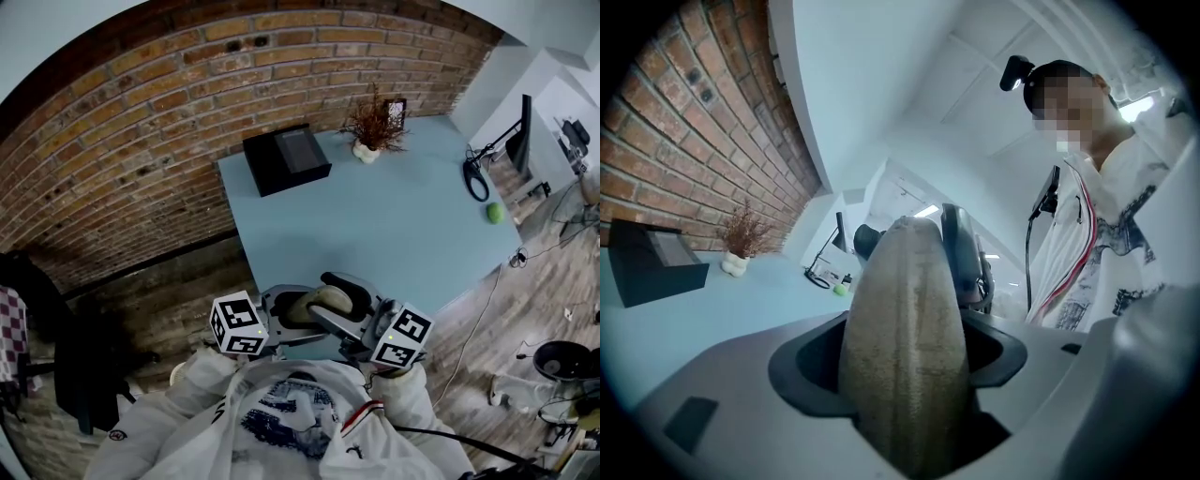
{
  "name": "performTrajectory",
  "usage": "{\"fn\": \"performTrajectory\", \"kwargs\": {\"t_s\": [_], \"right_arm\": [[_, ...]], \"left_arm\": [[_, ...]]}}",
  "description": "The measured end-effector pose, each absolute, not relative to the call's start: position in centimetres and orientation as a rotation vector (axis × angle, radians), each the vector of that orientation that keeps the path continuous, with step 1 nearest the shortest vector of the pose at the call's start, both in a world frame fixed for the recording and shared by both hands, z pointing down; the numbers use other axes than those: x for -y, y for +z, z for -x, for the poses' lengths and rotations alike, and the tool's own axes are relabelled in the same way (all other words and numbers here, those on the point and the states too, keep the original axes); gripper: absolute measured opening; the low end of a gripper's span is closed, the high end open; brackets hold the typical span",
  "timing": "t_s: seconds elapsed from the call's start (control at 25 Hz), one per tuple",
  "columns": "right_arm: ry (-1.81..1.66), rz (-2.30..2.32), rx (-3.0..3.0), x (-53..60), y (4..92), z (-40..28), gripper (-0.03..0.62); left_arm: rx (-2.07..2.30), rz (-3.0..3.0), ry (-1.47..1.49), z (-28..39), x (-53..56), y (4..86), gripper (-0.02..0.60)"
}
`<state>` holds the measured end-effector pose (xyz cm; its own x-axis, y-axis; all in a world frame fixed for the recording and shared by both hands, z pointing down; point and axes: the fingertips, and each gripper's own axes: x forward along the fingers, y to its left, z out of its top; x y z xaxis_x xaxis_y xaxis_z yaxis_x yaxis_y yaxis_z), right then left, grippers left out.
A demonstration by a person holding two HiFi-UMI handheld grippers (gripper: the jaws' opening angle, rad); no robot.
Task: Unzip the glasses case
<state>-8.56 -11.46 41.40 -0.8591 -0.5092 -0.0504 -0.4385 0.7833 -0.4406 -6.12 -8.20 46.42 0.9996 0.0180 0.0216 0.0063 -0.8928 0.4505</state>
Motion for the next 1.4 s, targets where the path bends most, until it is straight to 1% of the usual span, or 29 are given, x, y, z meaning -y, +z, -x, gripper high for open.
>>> {"fn": "performTrajectory", "kwargs": {"t_s": [0.68,0.8,1.04,1.4], "right_arm": [[-0.618,0.775,-2.777,9.9,40.7,7.5,0.276],[-0.599,0.775,-2.788,9.1,40.5,6.8,0.276],[-0.567,0.791,-2.776,8.1,40.3,3.4,0.278],[-0.564,0.911,-2.646,5.7,40.5,-4.6,0.278]], "left_arm": [[-0.040,-2.674,0.045,5.3,6.8,45.8,0.305],[-0.004,-2.719,0.098,4.8,6.3,45.7,0.304],[0.123,-2.820,0.265,3.8,6.5,45.5,0.295],[0.282,-2.877,0.393,0.8,5.7,44.2,0.293]]}}
